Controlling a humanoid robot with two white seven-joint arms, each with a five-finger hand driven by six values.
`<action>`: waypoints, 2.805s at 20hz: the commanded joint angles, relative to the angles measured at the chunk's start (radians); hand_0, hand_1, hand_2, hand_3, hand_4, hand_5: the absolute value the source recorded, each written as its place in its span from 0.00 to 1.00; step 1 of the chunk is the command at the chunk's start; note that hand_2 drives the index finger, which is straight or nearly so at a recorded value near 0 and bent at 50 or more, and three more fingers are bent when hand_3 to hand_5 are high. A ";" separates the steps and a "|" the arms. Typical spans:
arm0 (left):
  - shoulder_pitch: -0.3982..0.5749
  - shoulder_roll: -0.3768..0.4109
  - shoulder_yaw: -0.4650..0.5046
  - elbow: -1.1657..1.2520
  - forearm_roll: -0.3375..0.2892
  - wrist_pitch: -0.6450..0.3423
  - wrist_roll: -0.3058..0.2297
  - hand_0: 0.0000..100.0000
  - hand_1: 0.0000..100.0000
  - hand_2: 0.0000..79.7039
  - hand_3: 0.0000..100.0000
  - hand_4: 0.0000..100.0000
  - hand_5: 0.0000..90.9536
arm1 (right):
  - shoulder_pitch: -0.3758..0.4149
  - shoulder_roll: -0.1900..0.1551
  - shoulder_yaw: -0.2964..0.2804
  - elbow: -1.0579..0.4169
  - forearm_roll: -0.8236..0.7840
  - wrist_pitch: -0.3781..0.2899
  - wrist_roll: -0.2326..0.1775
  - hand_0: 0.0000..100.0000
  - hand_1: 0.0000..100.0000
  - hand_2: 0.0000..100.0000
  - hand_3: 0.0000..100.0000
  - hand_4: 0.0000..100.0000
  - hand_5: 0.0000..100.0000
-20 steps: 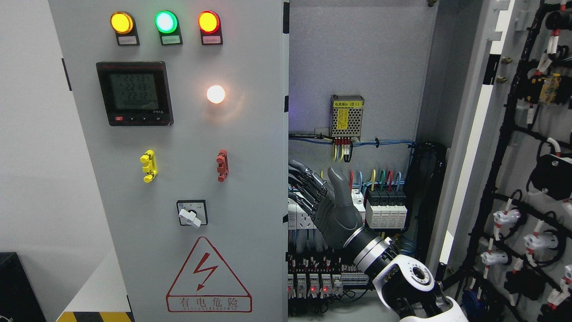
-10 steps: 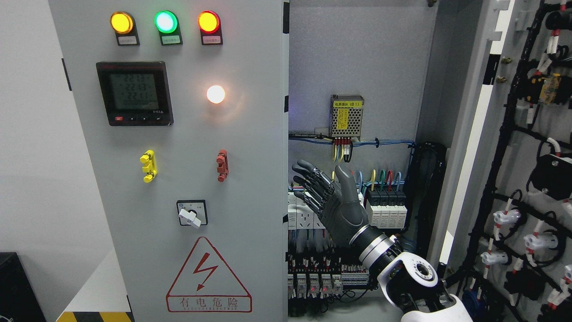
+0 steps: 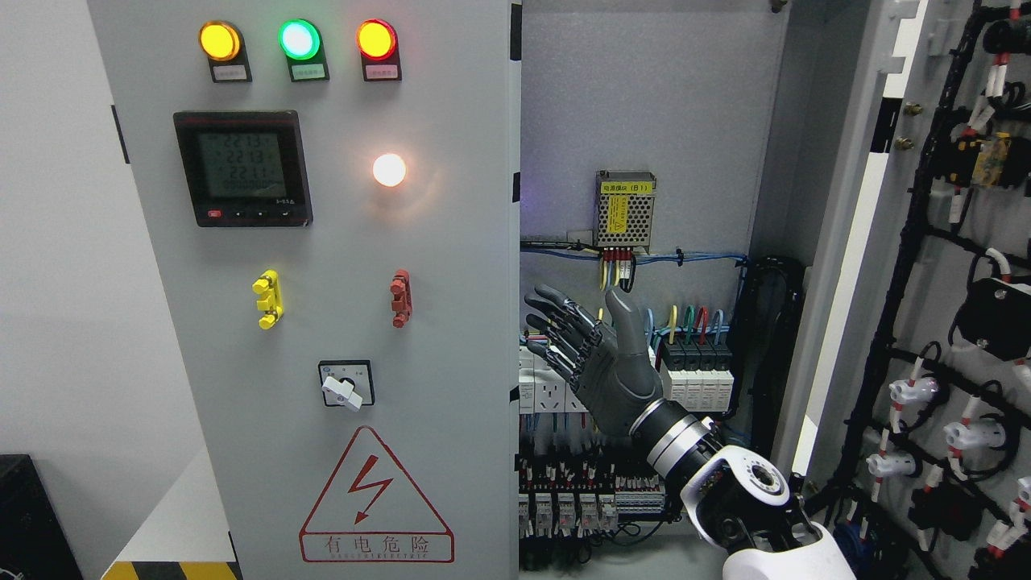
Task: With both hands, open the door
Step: 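Pull the indicator-light door outward with the right hand to swing it open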
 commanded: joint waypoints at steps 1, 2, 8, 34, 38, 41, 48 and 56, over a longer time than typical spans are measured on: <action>0.000 0.000 0.000 -0.006 0.000 0.000 -0.002 0.00 0.00 0.00 0.00 0.00 0.00 | -0.007 0.004 0.002 -0.004 -0.019 0.016 0.053 0.00 0.00 0.00 0.00 0.00 0.00; 0.000 0.000 0.000 -0.006 0.000 0.000 -0.002 0.00 0.00 0.00 0.00 0.00 0.00 | -0.007 0.004 0.001 -0.003 -0.021 0.027 0.054 0.00 0.00 0.00 0.00 0.00 0.00; 0.000 0.000 0.000 -0.006 0.000 0.000 -0.002 0.00 0.00 0.00 0.00 0.00 0.00 | -0.024 0.004 -0.002 0.005 -0.024 0.076 0.060 0.00 0.00 0.00 0.00 0.00 0.00; 0.000 0.000 0.000 -0.006 0.000 0.000 -0.002 0.00 0.00 0.00 0.00 0.00 0.00 | 0.101 0.002 0.114 -0.262 -0.024 0.096 0.295 0.00 0.00 0.00 0.00 0.00 0.00; 0.000 0.000 0.000 -0.006 0.000 0.000 -0.002 0.00 0.00 0.00 0.00 0.00 0.00 | 0.160 -0.007 0.183 -0.320 -0.022 0.101 0.295 0.00 0.00 0.00 0.00 0.00 0.00; 0.000 0.000 0.000 -0.006 0.000 0.000 -0.002 0.00 0.00 0.00 0.00 0.00 0.00 | 0.186 -0.006 0.234 -0.339 -0.021 0.101 0.295 0.00 0.00 0.00 0.00 0.00 0.00; 0.000 0.000 0.000 -0.006 0.000 0.000 -0.002 0.00 0.00 0.00 0.00 0.00 0.00 | 0.236 -0.007 0.313 -0.399 -0.016 0.104 0.294 0.00 0.00 0.00 0.00 0.00 0.00; 0.000 0.000 0.000 -0.006 0.000 0.000 -0.002 0.00 0.00 0.00 0.00 0.00 0.00 | 0.309 -0.007 0.436 -0.426 -0.007 0.096 0.288 0.00 0.00 0.00 0.00 0.00 0.00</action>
